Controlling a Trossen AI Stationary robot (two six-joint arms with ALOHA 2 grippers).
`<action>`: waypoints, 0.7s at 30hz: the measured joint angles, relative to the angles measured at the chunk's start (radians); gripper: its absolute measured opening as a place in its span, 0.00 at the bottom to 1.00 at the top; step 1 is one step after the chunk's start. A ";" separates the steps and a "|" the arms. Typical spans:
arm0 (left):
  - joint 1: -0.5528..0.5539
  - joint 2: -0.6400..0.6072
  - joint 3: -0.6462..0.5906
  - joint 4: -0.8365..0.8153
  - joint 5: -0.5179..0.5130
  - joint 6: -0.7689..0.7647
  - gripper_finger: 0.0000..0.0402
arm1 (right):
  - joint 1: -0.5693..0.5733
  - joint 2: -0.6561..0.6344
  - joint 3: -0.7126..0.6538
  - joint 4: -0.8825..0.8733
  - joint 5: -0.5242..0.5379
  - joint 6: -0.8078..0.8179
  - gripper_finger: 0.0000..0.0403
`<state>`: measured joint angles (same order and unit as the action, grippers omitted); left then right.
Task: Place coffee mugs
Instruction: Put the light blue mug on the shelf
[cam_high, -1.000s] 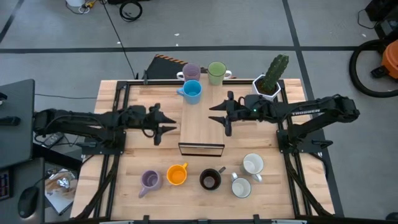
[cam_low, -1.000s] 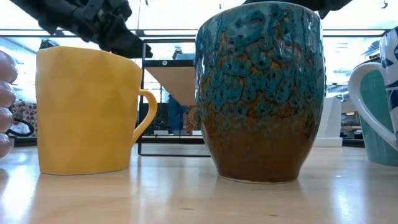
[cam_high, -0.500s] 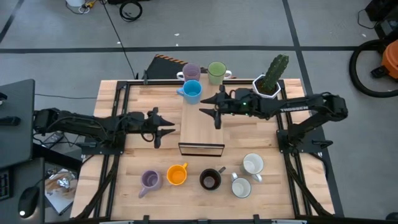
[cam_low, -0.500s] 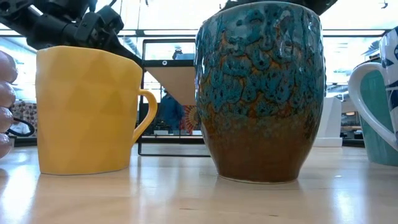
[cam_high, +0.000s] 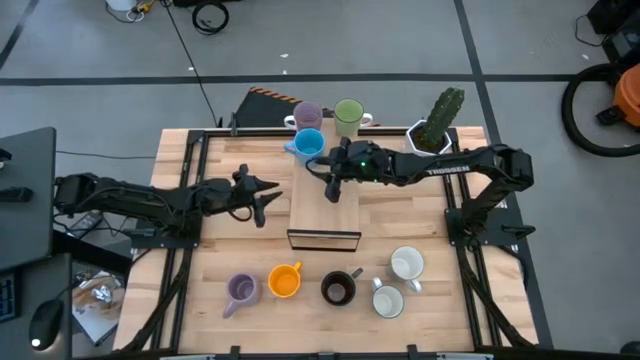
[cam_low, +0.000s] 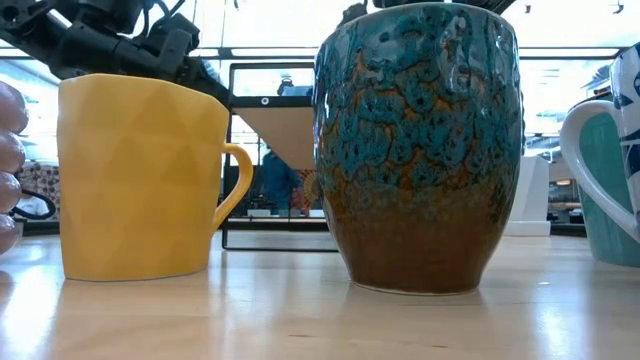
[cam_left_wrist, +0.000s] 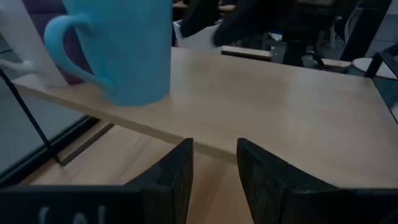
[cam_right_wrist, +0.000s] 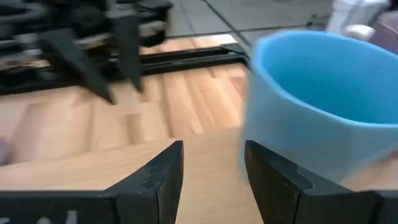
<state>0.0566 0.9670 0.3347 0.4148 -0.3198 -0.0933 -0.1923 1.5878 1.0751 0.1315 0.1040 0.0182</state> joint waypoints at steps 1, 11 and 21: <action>0.000 0.002 0.000 0.001 0.001 0.000 0.32 | -0.004 0.000 0.000 -0.012 0.007 0.005 0.44; -0.004 0.037 0.000 0.006 0.001 -0.025 0.32 | -0.031 0.014 0.002 0.014 -0.020 -0.018 0.44; -0.004 0.049 0.000 0.053 -0.002 -0.026 0.32 | -0.033 0.014 0.001 0.036 -0.032 -0.039 0.44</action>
<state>0.0528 1.0161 0.3351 0.4681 -0.3216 -0.1192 -0.2251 1.6016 1.0763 0.1677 0.0719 -0.0210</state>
